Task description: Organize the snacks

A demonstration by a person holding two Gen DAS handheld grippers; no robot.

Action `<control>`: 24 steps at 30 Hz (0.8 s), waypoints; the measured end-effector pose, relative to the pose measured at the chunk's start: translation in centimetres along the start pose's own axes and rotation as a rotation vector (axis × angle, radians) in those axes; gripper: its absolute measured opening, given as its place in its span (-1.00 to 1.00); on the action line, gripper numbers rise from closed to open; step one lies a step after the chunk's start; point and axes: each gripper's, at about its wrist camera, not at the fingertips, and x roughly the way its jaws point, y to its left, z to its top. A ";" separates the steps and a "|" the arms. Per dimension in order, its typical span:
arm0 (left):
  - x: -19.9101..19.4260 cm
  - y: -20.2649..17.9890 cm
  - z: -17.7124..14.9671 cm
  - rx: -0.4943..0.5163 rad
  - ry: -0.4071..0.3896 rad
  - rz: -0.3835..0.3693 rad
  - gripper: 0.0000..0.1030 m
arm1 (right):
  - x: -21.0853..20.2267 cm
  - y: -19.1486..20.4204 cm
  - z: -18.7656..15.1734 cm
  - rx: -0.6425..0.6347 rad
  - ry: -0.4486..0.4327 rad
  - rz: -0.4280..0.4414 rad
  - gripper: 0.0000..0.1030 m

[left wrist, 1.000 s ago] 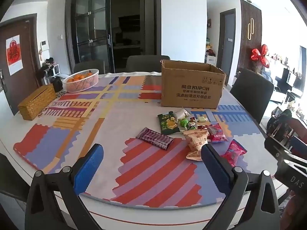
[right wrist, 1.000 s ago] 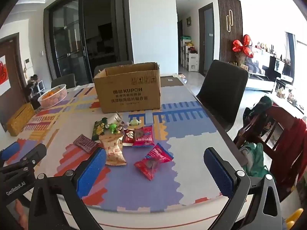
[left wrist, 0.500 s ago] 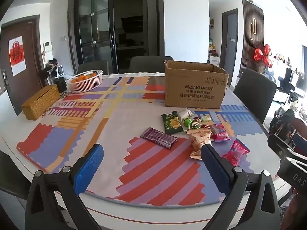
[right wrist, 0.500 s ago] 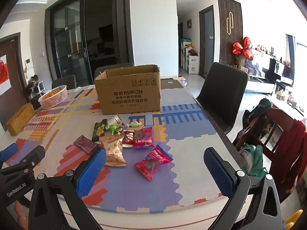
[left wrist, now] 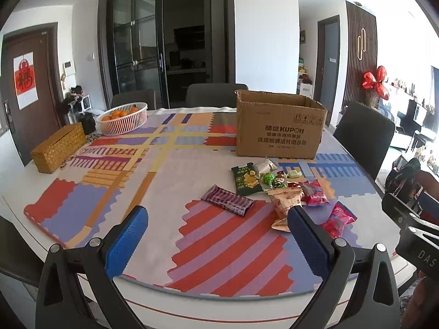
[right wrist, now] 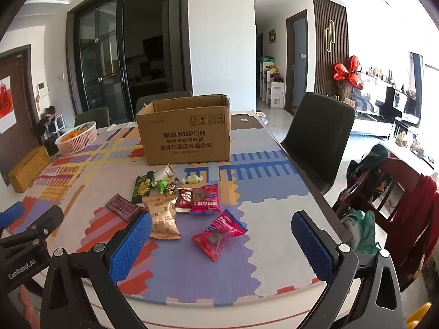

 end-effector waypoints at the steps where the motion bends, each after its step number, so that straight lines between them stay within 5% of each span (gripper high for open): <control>1: 0.0 -0.1 0.0 0.007 -0.004 0.002 1.00 | 0.0 0.0 0.0 -0.001 -0.003 0.000 0.99; 24: -0.4 -0.1 0.1 0.012 -0.022 -0.004 1.00 | -0.6 0.1 0.2 -0.014 -0.027 -0.003 0.99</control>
